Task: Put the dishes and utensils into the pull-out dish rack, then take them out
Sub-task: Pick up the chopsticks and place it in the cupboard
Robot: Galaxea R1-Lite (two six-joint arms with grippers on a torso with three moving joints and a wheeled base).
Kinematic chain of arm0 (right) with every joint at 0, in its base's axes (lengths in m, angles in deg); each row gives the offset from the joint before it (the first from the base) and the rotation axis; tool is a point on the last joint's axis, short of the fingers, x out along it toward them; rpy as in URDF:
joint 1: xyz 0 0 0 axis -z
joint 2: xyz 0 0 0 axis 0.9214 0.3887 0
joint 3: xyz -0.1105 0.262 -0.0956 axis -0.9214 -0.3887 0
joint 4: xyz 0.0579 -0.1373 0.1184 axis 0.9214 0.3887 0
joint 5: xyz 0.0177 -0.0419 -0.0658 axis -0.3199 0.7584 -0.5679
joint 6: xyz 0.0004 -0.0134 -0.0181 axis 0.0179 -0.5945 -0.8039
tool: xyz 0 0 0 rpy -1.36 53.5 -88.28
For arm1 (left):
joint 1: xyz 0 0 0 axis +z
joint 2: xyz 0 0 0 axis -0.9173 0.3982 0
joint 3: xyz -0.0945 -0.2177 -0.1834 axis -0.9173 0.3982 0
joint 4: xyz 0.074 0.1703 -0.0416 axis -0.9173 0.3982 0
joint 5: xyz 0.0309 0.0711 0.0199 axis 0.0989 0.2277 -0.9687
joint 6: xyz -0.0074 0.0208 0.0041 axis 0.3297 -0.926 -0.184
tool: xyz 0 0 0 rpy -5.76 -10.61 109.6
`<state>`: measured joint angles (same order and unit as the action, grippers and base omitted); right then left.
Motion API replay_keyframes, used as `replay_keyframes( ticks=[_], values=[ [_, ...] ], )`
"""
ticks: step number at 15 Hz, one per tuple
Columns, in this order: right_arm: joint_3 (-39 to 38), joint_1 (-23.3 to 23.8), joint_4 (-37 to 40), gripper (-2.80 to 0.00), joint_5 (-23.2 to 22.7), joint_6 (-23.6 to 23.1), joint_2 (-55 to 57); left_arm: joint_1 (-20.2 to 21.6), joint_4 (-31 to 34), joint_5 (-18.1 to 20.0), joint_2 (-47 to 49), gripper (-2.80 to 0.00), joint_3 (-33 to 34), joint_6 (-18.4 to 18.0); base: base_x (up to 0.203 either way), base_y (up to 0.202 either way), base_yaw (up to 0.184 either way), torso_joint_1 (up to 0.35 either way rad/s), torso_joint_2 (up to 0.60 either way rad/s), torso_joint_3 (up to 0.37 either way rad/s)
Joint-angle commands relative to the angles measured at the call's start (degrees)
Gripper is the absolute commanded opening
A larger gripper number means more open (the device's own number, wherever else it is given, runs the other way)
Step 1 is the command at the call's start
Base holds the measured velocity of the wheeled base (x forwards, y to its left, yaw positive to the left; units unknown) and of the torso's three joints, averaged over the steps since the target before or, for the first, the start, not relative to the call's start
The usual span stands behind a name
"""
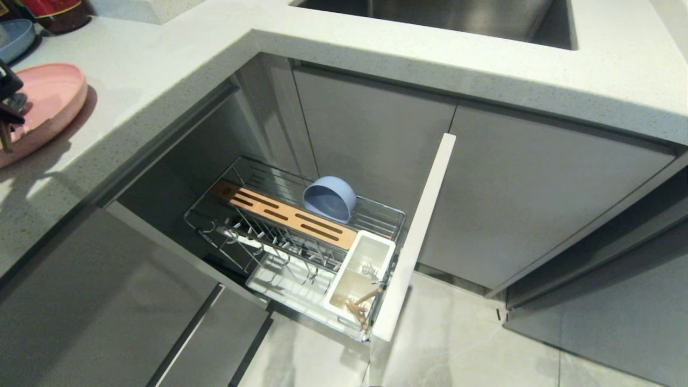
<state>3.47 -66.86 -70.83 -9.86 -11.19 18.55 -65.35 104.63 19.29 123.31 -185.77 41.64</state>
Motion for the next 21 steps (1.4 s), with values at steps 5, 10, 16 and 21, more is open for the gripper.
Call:
replay_keyframes(
  ticks=[5,10,16,21],
  values=[
    [0.0,0.0,0.0,-2.80,0.0,0.0,-0.2,-2.5,-3.4,-0.2,-8.4,-2.80,0.0,0.3,0.000,0.000,0.000,0.000,0.00,0.000],
    [0.0,0.0,0.0,-2.80,0.0,0.0,-0.2,-13.1,-4.9,0.8,-13.4,-2.80,0.0,2.1,0.000,0.000,0.000,0.000,0.00,0.000],
    [0.0,0.0,0.0,-2.80,0.0,0.0,-0.2,-37.8,5.7,8.8,-9.2,-2.80,1.2,6.9,0.000,0.000,0.000,0.000,0.00,0.000],
    [0.0,0.0,0.0,-2.80,0.0,0.0,-0.2,-43.3,20.1,21.4,-1.4,-2.80,1.1,3.0,0.000,0.000,0.000,0.000,0.00,0.000]
  ],
)
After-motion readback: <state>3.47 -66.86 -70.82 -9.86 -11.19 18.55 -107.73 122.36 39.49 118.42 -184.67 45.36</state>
